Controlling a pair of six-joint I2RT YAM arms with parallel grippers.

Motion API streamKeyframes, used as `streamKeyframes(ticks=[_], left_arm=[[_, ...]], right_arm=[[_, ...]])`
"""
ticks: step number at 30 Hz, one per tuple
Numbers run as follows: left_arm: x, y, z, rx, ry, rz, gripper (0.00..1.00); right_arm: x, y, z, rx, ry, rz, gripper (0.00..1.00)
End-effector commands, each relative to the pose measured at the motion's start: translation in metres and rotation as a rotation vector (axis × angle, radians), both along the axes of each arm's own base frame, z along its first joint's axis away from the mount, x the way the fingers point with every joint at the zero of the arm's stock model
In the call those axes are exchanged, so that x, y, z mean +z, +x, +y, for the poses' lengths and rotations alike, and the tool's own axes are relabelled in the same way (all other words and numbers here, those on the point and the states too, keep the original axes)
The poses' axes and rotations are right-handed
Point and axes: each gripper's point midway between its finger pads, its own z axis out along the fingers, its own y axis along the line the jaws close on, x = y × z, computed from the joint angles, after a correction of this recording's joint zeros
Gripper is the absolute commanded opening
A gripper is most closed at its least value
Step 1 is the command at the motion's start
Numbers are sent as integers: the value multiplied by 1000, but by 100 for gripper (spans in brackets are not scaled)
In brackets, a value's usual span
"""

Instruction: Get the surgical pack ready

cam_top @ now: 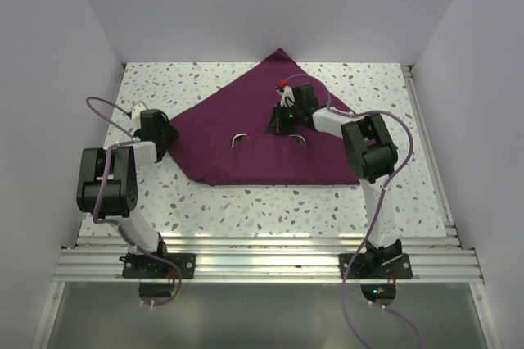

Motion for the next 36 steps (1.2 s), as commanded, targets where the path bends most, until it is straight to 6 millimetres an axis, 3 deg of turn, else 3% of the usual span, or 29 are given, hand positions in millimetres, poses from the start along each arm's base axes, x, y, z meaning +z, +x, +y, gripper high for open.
streamKeyframes(ticks=[1, 6, 12, 16, 17, 22, 25, 34, 36], left_arm=[[2, 4, 1, 2, -17, -16, 60], [-10, 9, -3, -11, -91, -2, 58], [-13, 13, -4, -5, -124, -10, 44], [-17, 15, -8, -36, -132, -8, 17], [-16, 17, -12, -53, -139, -12, 1], [-6, 18, -12, -68, -119, -34, 0], [17, 21, -10, -67, -49, -67, 0], [82, 27, -45, -92, 166, -159, 0], [86, 25, -55, -109, 187, -160, 0]], right_arm=[[17, -14, 10, 44, 24, -3, 0], [17, -13, 9, 40, 24, -3, 0], [17, -13, 9, 40, 24, -3, 0], [19, -13, 10, 42, 26, -6, 0], [18, -13, 9, 41, 25, -2, 0], [19, -12, 10, 44, 30, -4, 0], [19, -12, 11, 42, 31, -2, 0], [17, -12, 12, 33, 39, 12, 0], [16, -13, 12, 30, 45, 19, 0]])
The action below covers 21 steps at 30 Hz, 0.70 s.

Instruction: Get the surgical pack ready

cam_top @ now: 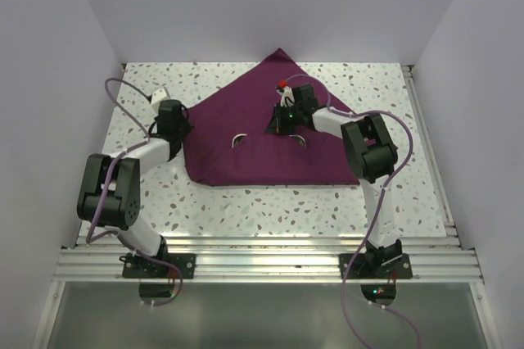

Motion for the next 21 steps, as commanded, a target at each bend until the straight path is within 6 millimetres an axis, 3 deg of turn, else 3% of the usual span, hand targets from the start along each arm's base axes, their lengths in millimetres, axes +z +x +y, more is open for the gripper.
streamKeyframes(ticks=[1, 4, 7, 12, 21], left_arm=[[32, 5, 3, 32, 92, -47, 0], [34, 6, 1, 27, 95, -43, 0], [50, 9, -18, -16, 112, -95, 0], [84, 10, -65, -68, 188, -147, 0], [117, 1, -133, -150, 216, -210, 0]], right_arm=[[14, -12, 11, 31, 37, 10, 0], [15, -12, 10, 29, 35, 9, 0], [15, -11, 11, 25, 37, 12, 0], [11, -14, 11, 22, 35, 29, 0], [6, -16, 8, 19, 25, 45, 0]])
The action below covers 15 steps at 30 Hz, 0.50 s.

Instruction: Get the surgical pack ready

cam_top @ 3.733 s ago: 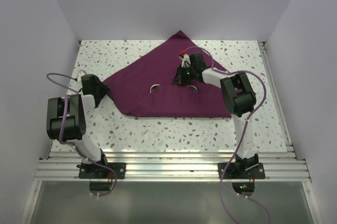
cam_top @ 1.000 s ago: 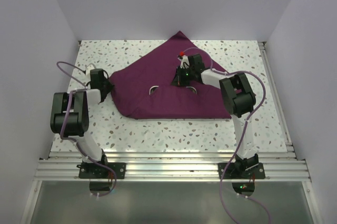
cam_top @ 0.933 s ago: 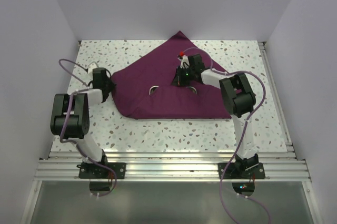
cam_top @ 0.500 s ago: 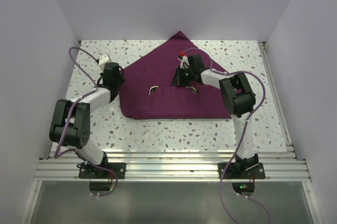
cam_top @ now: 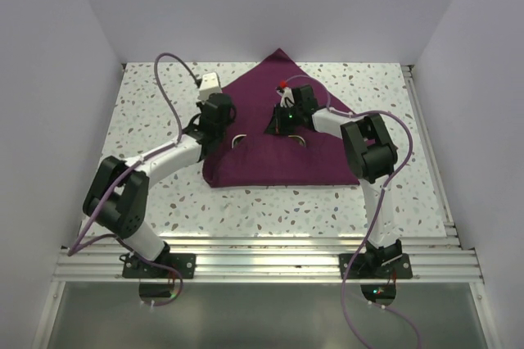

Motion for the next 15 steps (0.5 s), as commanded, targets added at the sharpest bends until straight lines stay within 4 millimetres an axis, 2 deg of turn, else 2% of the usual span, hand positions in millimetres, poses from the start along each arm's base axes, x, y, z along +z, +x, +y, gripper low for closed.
streamKeyframes(ticks=[1, 10, 11, 13, 15], left_arm=[[43, -1, -16, 13, 12, -89, 0], [75, -1, -81, -75, -13, -145, 0], [72, -1, -90, -92, -11, -140, 0], [78, 1, -101, -108, -24, -153, 0], [74, 1, -116, -130, -23, -154, 0]], right_arm=[[8, -13, 7, 32, 14, 21, 0], [-2, -15, 6, 24, 11, 50, 0], [-3, -16, 6, 24, 12, 54, 0], [-5, -17, 7, 28, 17, 64, 0], [-7, -18, 8, 28, 22, 68, 0]])
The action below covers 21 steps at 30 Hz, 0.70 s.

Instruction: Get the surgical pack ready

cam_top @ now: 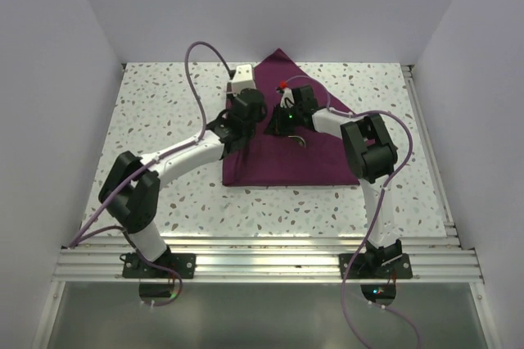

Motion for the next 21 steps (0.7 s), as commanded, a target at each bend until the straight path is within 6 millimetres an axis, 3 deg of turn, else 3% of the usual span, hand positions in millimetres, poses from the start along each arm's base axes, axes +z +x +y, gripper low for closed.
streamKeyframes(ticks=[1, 12, 21], left_arm=[[18, 8, -21, -7, -23, -63, 0], [4, 4, -80, -125, -71, -78, 0], [-7, 6, -102, -155, -83, -62, 0]], right_arm=[[-7, -15, 7, 23, 17, 60, 0], [-10, -18, 9, 31, 36, 76, 0], [-8, -19, 11, 35, 51, 83, 0]])
